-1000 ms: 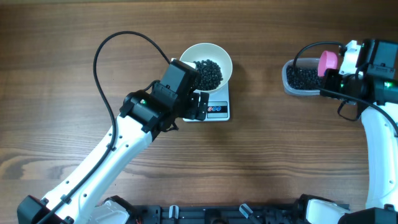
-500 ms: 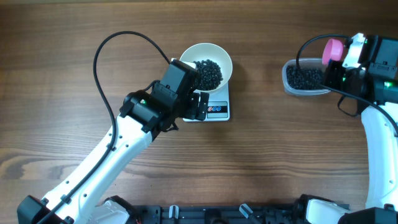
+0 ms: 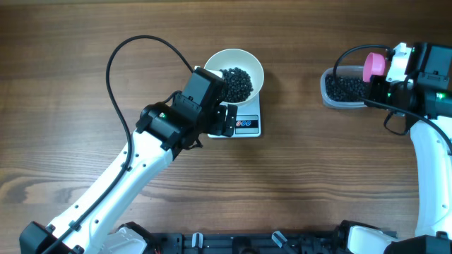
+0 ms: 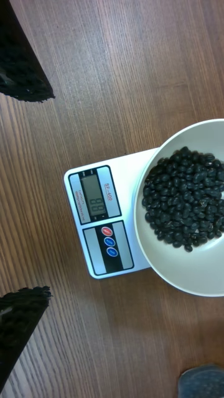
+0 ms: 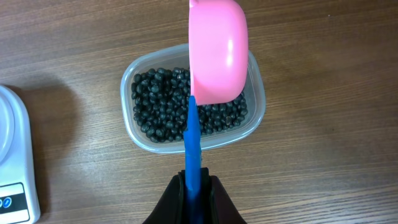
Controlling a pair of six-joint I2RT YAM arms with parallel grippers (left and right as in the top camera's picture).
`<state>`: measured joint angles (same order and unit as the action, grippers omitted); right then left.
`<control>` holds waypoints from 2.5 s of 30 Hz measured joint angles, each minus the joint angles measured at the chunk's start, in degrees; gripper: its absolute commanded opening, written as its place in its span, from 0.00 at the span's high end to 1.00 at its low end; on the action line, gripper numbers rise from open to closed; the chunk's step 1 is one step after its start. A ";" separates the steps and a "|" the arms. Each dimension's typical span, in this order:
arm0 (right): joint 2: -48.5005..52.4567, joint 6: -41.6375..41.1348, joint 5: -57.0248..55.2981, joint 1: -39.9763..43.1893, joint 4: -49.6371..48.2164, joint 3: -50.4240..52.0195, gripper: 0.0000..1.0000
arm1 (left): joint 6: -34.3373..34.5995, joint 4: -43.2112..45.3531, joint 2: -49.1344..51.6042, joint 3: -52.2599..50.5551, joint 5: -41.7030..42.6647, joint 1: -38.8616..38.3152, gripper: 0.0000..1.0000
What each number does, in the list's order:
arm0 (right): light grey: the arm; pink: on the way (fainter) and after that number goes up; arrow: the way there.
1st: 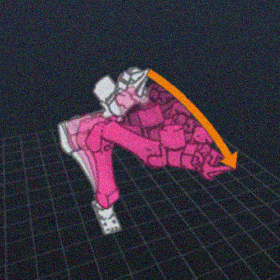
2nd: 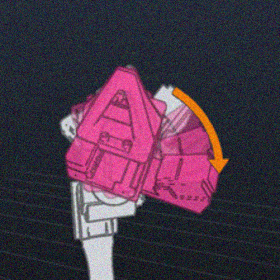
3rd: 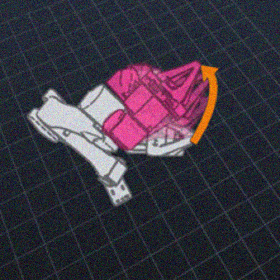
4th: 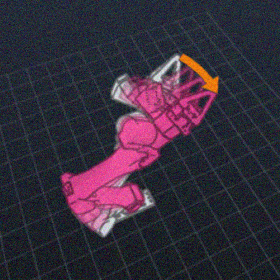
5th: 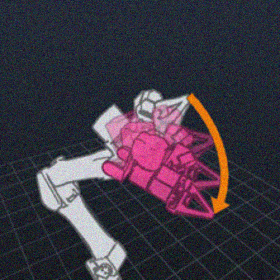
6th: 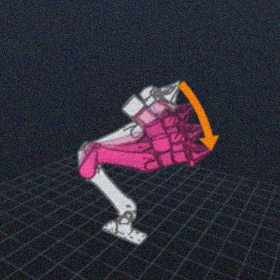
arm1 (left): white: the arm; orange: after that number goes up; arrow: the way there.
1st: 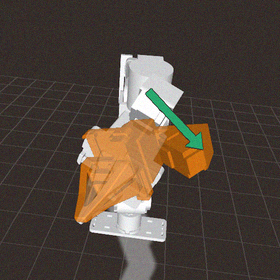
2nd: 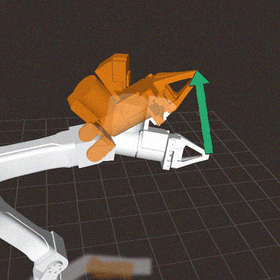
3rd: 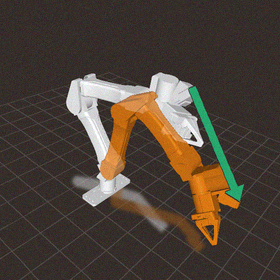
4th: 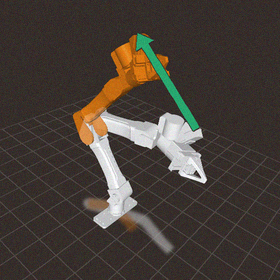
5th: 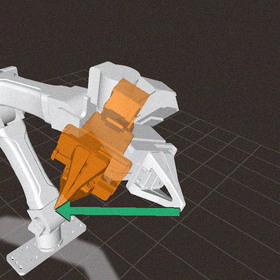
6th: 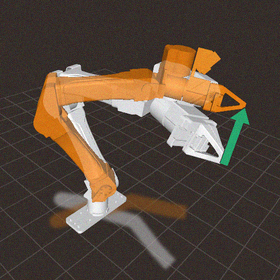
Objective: Scoop item into bowl and weigh 150g on scale
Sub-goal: 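Lower the scoop into the black beans with the right gripper, then drag the scoop through the beans to fill it, right gripper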
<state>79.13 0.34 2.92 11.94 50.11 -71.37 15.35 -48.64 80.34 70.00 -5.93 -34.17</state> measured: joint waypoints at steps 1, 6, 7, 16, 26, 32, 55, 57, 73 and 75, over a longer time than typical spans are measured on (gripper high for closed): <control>0.00 0.04 0.00 0.00 0.00 0.00 0.96 | 0.00 0.00 0.00 0.00 0.00 0.00 0.00; 0.00 0.20 2.91 0.00 0.07 0.00 0.96 | 0.00 0.00 0.00 0.00 0.00 0.00 0.00; 0.00 0.20 4.31 0.00 0.04 0.00 0.96 | 0.00 0.00 0.00 0.00 0.00 0.00 0.00; 0.00 0.22 9.11 0.00 0.04 0.00 0.96 | 0.00 0.00 0.00 0.00 0.00 0.00 0.00; 0.00 0.22 9.14 0.00 0.04 0.00 0.96 | 0.00 0.00 0.00 0.00 0.00 0.00 0.00; 0.00 0.31 9.16 0.00 -2.64 0.00 0.96 | 0.00 -0.02 0.00 0.00 0.00 0.00 0.00; 0.07 15.45 7.04 0.00 -3.30 -0.07 0.96 | 0.00 -0.04 0.00 -0.04 0.00 0.00 0.00; 0.09 18.14 5.11 0.00 -2.27 -0.07 0.96 | 0.00 -0.02 0.00 -0.04 0.00 0.00 0.00; 10.36 25.81 -8.13 0.00 -0.98 -0.07 0.96 | 0.00 -0.02 0.00 -0.04 0.00 0.00 0.00; 11.02 25.92 -8.13 0.00 -1.07 -0.07 0.96 | 0.00 -0.02 0.00 -0.04 0.00 0.00 0.00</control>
<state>90.15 26.26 -5.21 11.94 49.04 -71.44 15.35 -48.66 80.34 69.95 -5.93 -34.17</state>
